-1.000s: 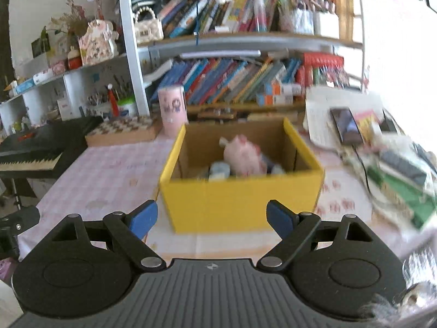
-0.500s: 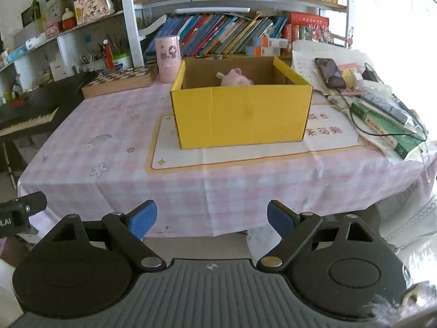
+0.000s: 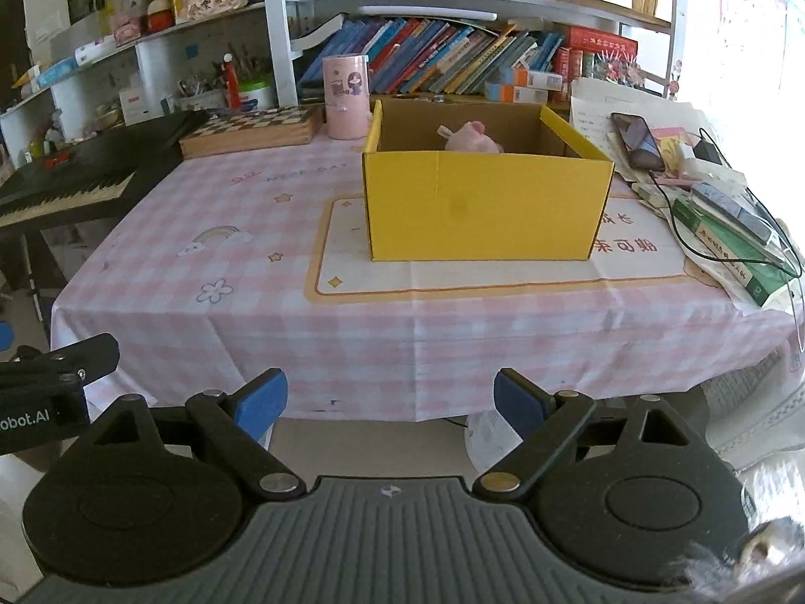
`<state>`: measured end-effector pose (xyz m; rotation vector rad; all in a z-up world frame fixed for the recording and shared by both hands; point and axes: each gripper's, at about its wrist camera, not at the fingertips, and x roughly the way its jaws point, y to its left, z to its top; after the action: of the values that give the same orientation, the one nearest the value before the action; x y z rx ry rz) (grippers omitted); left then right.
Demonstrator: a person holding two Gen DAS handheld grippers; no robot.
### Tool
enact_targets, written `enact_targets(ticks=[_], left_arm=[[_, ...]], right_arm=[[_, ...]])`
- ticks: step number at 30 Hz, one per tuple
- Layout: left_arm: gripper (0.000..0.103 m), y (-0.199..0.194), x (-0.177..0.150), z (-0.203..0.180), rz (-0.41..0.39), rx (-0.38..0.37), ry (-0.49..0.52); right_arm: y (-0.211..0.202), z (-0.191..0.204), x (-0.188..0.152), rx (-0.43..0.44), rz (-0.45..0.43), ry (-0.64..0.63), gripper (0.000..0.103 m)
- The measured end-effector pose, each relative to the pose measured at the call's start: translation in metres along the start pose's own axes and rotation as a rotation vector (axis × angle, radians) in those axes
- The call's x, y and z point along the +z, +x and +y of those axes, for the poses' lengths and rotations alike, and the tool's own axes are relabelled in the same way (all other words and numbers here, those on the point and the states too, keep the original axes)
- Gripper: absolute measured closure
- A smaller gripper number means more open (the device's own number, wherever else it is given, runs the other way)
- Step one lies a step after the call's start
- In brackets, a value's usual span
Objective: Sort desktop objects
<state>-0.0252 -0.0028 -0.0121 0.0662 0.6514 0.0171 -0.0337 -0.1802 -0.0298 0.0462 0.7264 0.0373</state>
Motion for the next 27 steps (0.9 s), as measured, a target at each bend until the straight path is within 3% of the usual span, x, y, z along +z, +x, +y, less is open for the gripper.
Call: enact_targets(ticks=[27], left_arm=[[0.001,-0.0001,-0.0013,0.0059,0.013,0.006,-0.016]], right_arm=[[-0.0024,-0.0064,-0.0028,-0.012,0.009,0.035,0.013]])
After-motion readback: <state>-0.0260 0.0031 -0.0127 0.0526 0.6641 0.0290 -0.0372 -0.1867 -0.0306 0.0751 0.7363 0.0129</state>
